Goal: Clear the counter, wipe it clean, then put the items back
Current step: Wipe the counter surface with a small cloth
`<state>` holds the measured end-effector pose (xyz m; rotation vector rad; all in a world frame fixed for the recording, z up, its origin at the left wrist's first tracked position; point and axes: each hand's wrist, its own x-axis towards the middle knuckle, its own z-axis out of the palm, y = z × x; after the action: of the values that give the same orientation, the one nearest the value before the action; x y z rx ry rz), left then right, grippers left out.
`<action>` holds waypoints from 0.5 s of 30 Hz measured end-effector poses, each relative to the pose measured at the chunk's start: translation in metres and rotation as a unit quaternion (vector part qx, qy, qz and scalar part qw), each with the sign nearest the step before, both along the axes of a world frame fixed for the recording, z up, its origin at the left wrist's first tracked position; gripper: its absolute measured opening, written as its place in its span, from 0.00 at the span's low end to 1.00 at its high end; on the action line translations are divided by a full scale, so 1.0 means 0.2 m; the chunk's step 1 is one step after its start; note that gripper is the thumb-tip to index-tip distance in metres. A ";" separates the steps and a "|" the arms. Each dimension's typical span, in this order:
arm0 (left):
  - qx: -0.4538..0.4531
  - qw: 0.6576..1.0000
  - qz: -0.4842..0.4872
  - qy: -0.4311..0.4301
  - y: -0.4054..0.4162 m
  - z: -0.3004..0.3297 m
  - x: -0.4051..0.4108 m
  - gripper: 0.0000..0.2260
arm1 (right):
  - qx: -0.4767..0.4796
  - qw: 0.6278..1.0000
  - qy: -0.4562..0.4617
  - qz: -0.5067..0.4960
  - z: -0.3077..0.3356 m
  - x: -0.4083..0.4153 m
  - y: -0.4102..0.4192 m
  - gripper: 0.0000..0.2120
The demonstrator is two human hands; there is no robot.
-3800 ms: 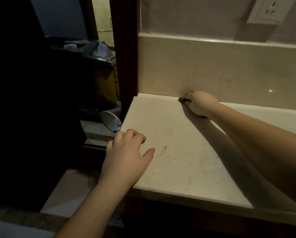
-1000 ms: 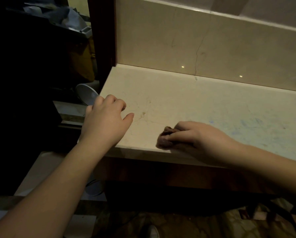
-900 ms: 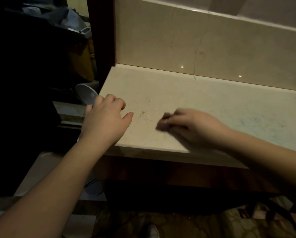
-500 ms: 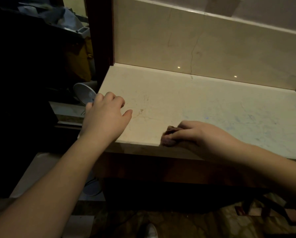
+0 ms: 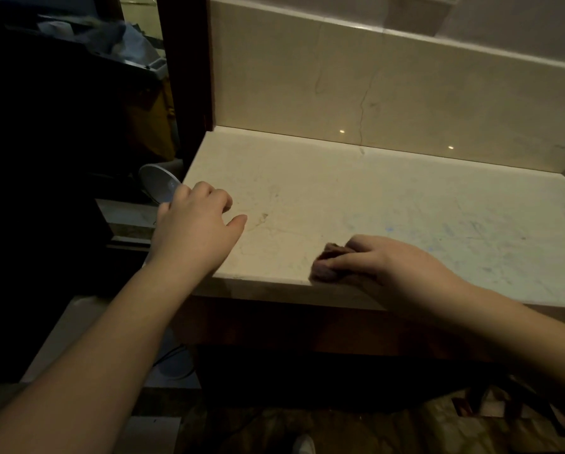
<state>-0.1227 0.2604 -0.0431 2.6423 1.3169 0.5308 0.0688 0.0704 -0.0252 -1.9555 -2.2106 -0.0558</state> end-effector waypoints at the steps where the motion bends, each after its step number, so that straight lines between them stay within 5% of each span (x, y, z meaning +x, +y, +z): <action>1: -0.010 1.000 0.003 -0.002 0.00 0.01 0.00 0.17 | 0.005 1.000 -0.002 -0.008 0.00 0.03 0.03 0.16; 7: -0.071 0.997 -0.025 -0.001 -0.06 0.09 0.12 0.18 | -0.004 0.989 -0.016 -0.150 0.02 0.27 0.40 0.16; 15: -0.093 0.993 -0.073 0.024 -0.12 0.13 0.27 0.20 | -0.019 0.999 -0.024 0.031 0.06 0.12 -0.01 0.18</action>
<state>-0.0682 0.2364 -0.0163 2.5845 1.1140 0.3111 0.0925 0.0674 -0.0130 -1.9234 -2.3173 -0.0531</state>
